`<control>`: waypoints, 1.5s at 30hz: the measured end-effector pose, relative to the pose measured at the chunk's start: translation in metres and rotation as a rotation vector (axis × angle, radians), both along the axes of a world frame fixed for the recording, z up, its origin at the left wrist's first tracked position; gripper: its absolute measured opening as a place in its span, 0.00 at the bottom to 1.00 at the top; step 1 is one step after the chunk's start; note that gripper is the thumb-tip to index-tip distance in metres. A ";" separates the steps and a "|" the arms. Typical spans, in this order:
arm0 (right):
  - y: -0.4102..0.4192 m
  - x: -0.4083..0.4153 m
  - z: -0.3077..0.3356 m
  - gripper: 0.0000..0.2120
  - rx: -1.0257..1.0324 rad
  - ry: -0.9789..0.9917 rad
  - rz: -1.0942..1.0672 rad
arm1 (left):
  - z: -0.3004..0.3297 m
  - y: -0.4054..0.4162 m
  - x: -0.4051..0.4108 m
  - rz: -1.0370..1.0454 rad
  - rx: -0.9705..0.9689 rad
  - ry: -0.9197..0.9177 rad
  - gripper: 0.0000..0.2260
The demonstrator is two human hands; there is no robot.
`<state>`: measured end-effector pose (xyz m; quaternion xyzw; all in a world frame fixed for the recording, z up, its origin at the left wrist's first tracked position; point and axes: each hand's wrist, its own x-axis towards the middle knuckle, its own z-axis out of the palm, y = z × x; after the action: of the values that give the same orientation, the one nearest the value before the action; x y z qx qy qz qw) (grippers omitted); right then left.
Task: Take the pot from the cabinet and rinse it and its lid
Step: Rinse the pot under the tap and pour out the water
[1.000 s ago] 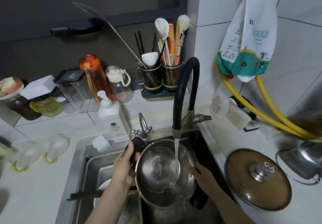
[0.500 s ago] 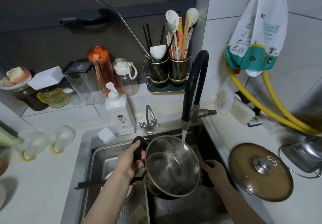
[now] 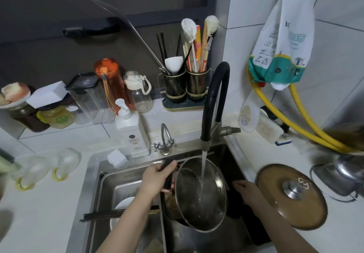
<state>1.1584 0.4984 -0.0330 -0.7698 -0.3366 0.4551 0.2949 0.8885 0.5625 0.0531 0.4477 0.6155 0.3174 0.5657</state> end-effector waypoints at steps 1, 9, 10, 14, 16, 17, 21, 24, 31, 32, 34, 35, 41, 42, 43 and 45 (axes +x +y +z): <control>0.004 0.002 0.003 0.16 0.009 0.045 -0.016 | -0.002 0.001 0.006 -0.011 0.029 0.064 0.16; 0.050 0.025 0.035 0.14 0.110 0.182 -0.063 | -0.010 0.001 0.066 -0.196 0.139 0.454 0.20; 0.056 0.028 0.037 0.14 0.124 0.175 -0.068 | -0.009 0.001 0.072 -0.216 0.134 0.467 0.20; 0.080 0.040 0.046 0.19 0.185 0.090 -0.061 | -0.008 0.005 0.090 -0.261 0.130 0.497 0.20; 0.091 0.044 0.051 0.23 0.208 0.009 -0.032 | -0.012 0.007 0.094 -0.254 0.127 0.433 0.14; 0.096 0.045 0.053 0.25 0.224 -0.014 -0.017 | -0.014 0.007 0.095 -0.248 0.127 0.382 0.10; 0.116 0.047 0.054 0.30 0.306 -0.036 0.032 | -0.019 0.008 0.093 -0.142 0.082 0.220 0.08; 0.130 0.049 0.052 0.33 0.295 0.012 0.031 | -0.016 0.011 0.086 -0.058 0.016 0.130 0.14; 0.142 0.048 0.036 0.29 0.366 0.052 -0.028 | -0.016 0.008 0.068 0.133 -0.021 -0.037 0.11; 0.140 0.046 0.040 0.28 0.368 0.054 -0.043 | -0.014 0.007 0.066 0.160 -0.010 -0.057 0.10; 0.139 0.043 0.041 0.26 0.369 0.067 -0.068 | -0.015 0.006 0.062 0.204 -0.005 -0.078 0.11; 0.138 0.043 0.039 0.25 0.378 0.087 -0.073 | -0.016 0.005 0.059 0.218 -0.009 -0.079 0.11; 0.119 0.032 0.037 0.24 0.375 0.093 -0.047 | -0.022 0.003 0.035 0.284 -0.113 -0.137 0.16; 0.109 0.029 0.033 0.25 0.364 0.091 -0.014 | -0.022 0.003 0.029 0.302 -0.126 -0.161 0.16; 0.097 0.025 0.027 0.26 0.321 0.038 0.033 | -0.022 0.002 0.023 0.321 -0.136 -0.181 0.16; 0.071 0.017 0.009 0.25 0.230 -0.085 0.114 | -0.023 0.000 0.010 0.360 -0.148 -0.212 0.16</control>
<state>1.1754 0.5698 -0.0239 -0.7293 -0.4419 0.3964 0.3403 0.8984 0.5630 0.0302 0.2519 0.6441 0.4127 0.5928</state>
